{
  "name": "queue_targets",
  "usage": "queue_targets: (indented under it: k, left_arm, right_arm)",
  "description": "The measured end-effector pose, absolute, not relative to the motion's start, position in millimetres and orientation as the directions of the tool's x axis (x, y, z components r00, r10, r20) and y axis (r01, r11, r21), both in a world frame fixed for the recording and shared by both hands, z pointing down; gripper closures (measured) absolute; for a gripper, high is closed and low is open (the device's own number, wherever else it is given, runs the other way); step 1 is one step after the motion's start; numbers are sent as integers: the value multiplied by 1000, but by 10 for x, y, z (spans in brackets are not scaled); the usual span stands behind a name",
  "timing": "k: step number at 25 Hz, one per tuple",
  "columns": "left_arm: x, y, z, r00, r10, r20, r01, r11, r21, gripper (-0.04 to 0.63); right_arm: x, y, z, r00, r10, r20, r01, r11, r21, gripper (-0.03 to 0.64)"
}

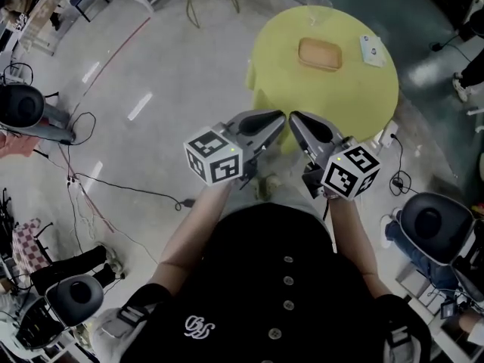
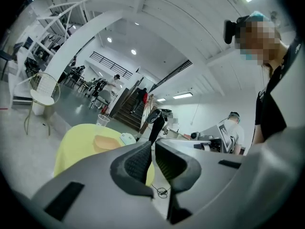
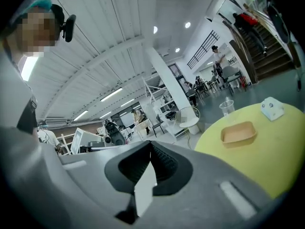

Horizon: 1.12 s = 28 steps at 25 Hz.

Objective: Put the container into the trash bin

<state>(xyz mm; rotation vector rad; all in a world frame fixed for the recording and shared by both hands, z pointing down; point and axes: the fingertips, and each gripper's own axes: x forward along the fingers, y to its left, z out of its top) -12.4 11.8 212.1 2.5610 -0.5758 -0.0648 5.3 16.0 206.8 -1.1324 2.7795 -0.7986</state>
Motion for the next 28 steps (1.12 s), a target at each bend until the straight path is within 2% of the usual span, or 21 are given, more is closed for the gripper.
queue_targets:
  k: [10, 19, 28]
  left_arm:
    - [65, -89, 2318, 855, -487, 180, -515, -749, 417, 568]
    - [1, -136, 2329, 843, -486, 230, -537, -740, 405, 568]
    - [93, -149, 2390, 841, -489, 230, -539, -730, 419, 568]
  right_arm:
    - [385, 3, 2190, -645, -736, 207, -740, 534, -410, 614]
    - [328, -52, 2161, -618, -752, 230, -767, 512, -387, 614]
    - [395, -35, 2240, -616, -747, 250, -774, 515, -367, 614]
